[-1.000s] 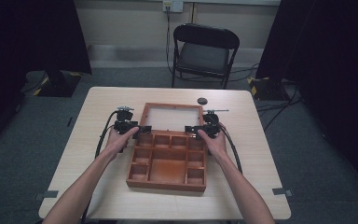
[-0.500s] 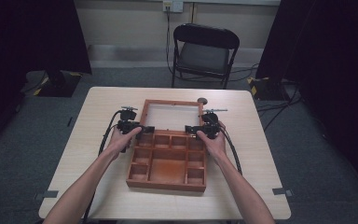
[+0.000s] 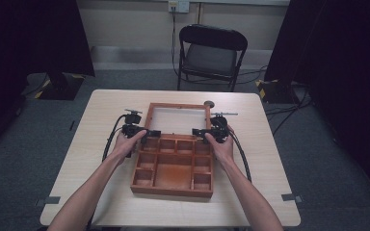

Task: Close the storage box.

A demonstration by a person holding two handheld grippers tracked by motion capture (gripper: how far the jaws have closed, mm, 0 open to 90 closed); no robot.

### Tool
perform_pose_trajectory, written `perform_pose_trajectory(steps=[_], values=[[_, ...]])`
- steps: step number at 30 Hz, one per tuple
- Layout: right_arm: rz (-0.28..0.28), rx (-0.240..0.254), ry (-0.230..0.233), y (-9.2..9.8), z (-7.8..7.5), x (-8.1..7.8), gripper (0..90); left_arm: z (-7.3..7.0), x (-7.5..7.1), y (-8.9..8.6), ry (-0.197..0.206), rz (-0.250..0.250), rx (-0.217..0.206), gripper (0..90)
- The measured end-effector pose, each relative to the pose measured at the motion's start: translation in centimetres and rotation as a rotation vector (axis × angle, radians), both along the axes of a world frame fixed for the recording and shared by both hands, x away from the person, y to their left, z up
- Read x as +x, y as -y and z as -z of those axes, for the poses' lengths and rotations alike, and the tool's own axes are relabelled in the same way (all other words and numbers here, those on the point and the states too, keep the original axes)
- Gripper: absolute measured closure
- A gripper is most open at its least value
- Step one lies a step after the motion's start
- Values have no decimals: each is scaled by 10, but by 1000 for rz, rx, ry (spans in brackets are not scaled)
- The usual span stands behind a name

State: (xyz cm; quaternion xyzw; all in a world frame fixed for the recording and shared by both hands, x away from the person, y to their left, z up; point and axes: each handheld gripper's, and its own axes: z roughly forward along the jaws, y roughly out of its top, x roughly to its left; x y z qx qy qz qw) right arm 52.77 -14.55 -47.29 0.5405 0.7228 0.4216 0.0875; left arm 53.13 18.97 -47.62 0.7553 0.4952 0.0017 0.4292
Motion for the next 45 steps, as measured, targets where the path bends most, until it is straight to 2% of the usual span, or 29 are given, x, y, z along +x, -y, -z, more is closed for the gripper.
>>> perform_pose_trajectory(steps=[4, 6, 10, 15, 17, 18, 19, 20, 24, 25, 27, 31, 36, 40, 45], values=[[-1, 15, 20, 2, -6, -1, 98, -5, -2, 2, 32, 5, 40, 116], [0, 30, 27, 2, -10, -1, 98, -8, -3, 0, 47, 3, 51, 153], [-6, 44, 43, 3, -17, -3, 96, -13, -5, -3, 58, 8, 35, 163], [-12, 88, 52, 4, -24, -5, 98, -19, -7, -9, 74, 11, 23, 187], [-2, 125, 65, 3, -27, -4, 88, -22, -9, -11, 84, 12, 29, 187], [-5, 108, 67, 0, -27, -4, 74, -23, -10, -12, 82, 14, 38, 187], [-23, 70, 71, -4, -28, -5, 63, -23, -11, -13, 85, 18, 39, 187], [-23, 63, 74, -6, -29, -6, 60, -24, -12, -14, 84, 17, 43, 189], [-37, 84, 75, -6, -33, -8, 68, -28, -14, -19, 102, 12, 39, 217], [-36, 88, 74, -6, -35, -9, 72, -30, -14, -20, 111, 4, 26, 220], [-47, 86, 91, -7, -39, -10, 86, -32, -15, -21, 126, -9, 17, 230], [-56, 74, 104, -8, -44, -13, 92, -37, -17, -23, 141, -1, 31, 258], [-57, 70, 100, -6, -46, -14, 141, -37, -18, -25, 147, -8, 28, 285], [-55, 69, 80, -6, -47, -14, 148, -38, -19, -26, 164, -12, 39, 322], [-57, 94, 58, -3, -49, -13, 155, -38, -20, -29, 170, -12, 31, 365]])
